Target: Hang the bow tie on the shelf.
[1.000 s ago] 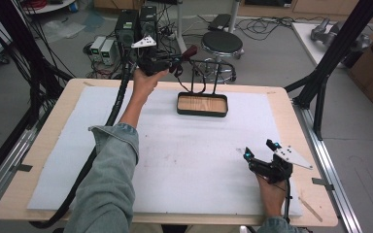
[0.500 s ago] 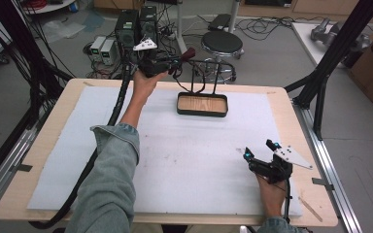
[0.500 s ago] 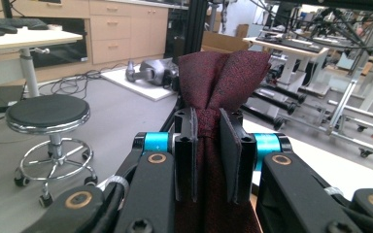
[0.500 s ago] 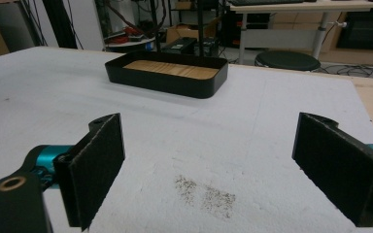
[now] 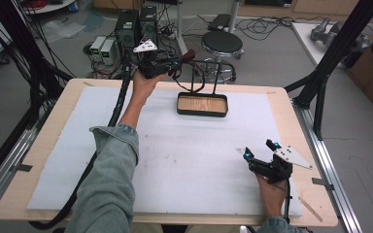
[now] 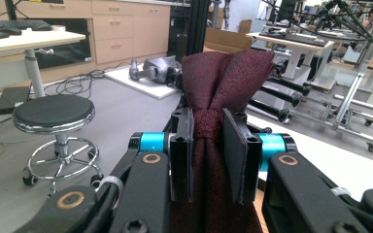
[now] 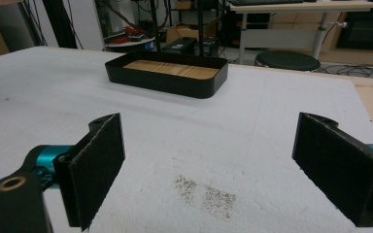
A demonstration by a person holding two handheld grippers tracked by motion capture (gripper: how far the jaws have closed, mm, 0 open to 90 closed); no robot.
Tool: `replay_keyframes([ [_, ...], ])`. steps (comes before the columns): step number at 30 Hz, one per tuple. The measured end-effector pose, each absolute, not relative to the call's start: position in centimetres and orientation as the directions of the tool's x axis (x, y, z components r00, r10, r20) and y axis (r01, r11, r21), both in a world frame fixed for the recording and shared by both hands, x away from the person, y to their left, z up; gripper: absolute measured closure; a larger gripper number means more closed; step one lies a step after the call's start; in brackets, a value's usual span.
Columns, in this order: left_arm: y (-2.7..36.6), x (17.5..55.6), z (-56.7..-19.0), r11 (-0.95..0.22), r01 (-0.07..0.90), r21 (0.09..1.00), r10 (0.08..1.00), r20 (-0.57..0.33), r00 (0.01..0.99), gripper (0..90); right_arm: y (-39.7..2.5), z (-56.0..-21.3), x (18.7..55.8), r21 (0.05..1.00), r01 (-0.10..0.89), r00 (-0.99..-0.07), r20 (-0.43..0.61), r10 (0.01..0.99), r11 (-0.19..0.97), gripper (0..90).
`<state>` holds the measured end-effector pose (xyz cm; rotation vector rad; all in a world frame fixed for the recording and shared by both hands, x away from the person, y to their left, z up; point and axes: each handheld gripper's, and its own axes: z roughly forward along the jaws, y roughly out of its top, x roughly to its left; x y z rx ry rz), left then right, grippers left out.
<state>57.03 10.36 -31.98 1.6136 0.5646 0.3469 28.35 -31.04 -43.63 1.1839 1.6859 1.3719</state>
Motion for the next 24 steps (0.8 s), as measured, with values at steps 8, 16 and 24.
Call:
replay_keyframes([
  [8, 10.6, 57.0, -31.8, -0.050, 0.144, 0.988, 0.550, -0.092, 0.830, 68.3, -31.0, -43.7, 28.4, 0.970, 0.239, -0.377, 0.054, 0.925, 0.041, 10.8],
  [16, 10.8, 56.8, -31.7, -0.052, 0.134, 0.990, 0.550, -0.084, 0.831, 66.5, -31.0, -43.6, 28.4, 0.970, 0.240, -0.377, 0.054, 0.924, 0.041, 10.8],
  [24, 11.6, 56.3, -31.3, -0.051, 0.119, 0.992, 0.542, -0.073, 0.837, 61.2, -31.0, -43.7, 28.4, 0.970, 0.240, -0.378, 0.054, 0.924, 0.041, 10.7],
])
